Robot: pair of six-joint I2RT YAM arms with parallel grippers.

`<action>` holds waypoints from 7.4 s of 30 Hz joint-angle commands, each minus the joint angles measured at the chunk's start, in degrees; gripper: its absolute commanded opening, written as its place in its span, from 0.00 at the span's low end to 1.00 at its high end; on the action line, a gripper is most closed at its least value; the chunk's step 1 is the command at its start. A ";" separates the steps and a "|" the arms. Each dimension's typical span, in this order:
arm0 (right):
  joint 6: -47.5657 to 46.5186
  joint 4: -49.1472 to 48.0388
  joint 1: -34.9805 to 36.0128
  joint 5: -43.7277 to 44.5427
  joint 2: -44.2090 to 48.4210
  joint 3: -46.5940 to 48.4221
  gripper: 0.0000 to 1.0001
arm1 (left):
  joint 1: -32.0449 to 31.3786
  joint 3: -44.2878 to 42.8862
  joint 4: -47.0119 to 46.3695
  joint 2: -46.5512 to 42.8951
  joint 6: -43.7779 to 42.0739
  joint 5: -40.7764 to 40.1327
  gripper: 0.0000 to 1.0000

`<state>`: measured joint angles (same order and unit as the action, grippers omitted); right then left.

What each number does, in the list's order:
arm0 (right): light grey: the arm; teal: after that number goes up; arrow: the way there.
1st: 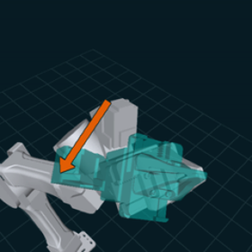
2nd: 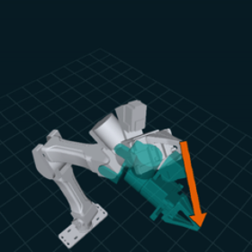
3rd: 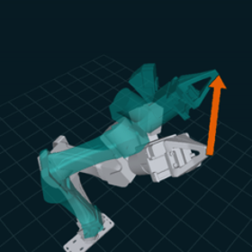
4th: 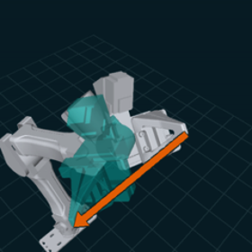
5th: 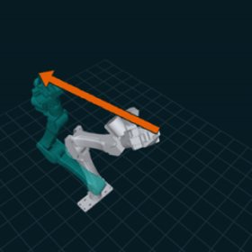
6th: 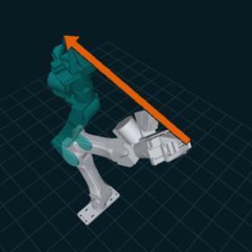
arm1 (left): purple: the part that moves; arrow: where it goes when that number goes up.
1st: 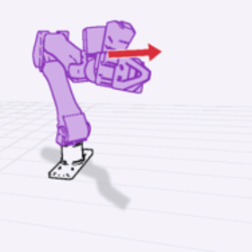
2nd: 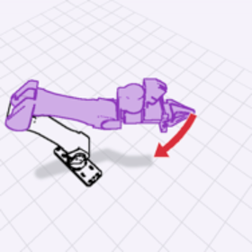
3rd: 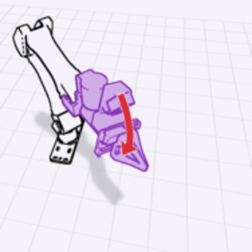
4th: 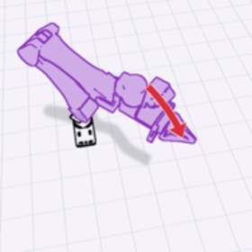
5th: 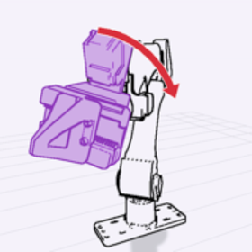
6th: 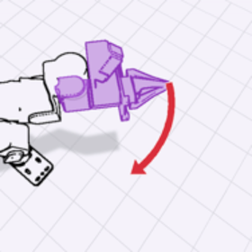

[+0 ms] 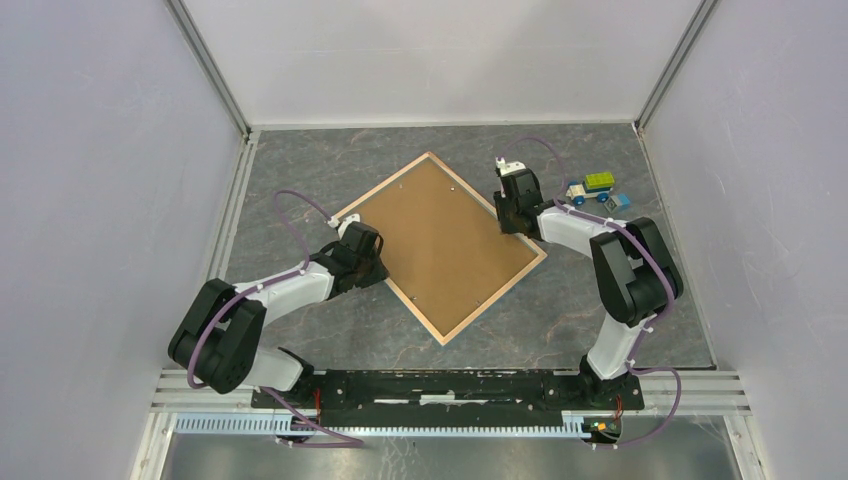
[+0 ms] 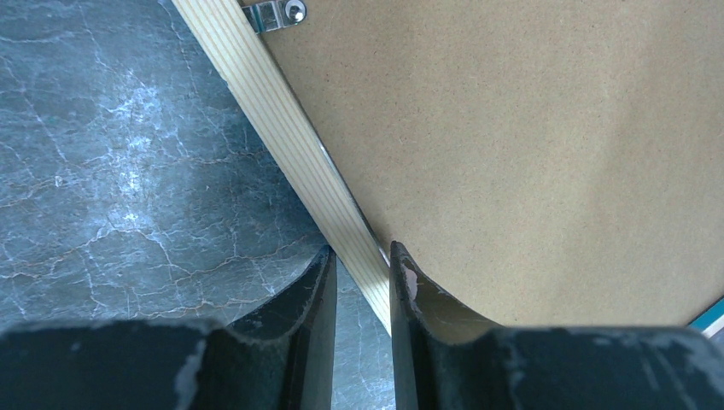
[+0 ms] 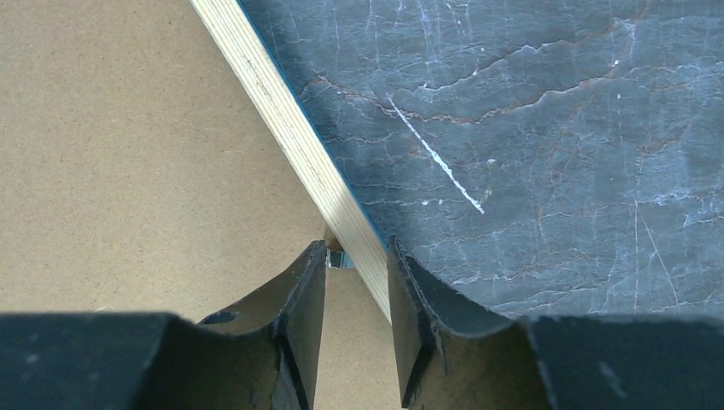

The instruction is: Put the photo into the frame

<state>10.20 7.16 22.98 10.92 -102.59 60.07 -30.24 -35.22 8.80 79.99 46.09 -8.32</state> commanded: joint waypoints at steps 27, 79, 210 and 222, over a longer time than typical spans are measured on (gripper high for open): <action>-2.74 6.24 0.30 3.82 -4.21 0.21 0.42 | 0.44 1.82 1.44 0.89 -3.66 0.25 0.18; 11.33 -3.59 6.20 0.34 31.48 -26.51 0.74 | 10.75 -7.07 19.28 -16.37 -3.00 7.92 0.90; 21.66 14.85 2.34 13.46 -11.31 13.02 0.33 | -19.86 -0.10 23.71 -2.99 39.72 -15.26 0.17; 14.67 9.02 0.39 8.33 -12.72 11.07 0.30 | -19.84 0.87 22.85 -4.04 39.05 -15.02 0.17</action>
<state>28.47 17.19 24.29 24.21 -113.16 74.39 -49.91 -35.73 26.70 75.83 87.18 -21.91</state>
